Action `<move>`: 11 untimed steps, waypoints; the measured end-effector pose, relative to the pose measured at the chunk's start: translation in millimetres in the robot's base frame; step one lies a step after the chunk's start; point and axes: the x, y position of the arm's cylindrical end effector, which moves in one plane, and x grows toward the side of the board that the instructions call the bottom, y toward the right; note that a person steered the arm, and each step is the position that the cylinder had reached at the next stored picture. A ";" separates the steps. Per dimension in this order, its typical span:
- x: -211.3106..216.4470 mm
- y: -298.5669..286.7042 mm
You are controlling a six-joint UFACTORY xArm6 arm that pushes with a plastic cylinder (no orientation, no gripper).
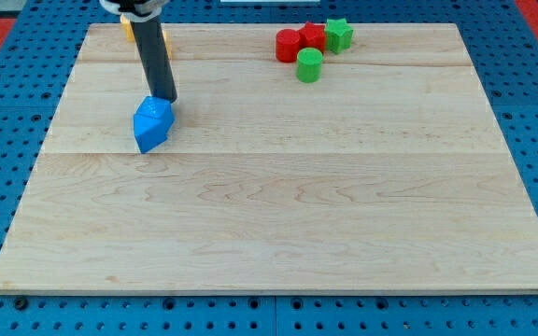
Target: Move the green circle diagonally bottom right to the yellow hexagon
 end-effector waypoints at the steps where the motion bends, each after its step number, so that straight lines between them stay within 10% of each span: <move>1: 19.5 -7.6; 3: 84.7 -2.0; 4: 83.1 106.1; 6: -13.9 228.6; 9: -41.5 143.0; 11: -64.2 207.6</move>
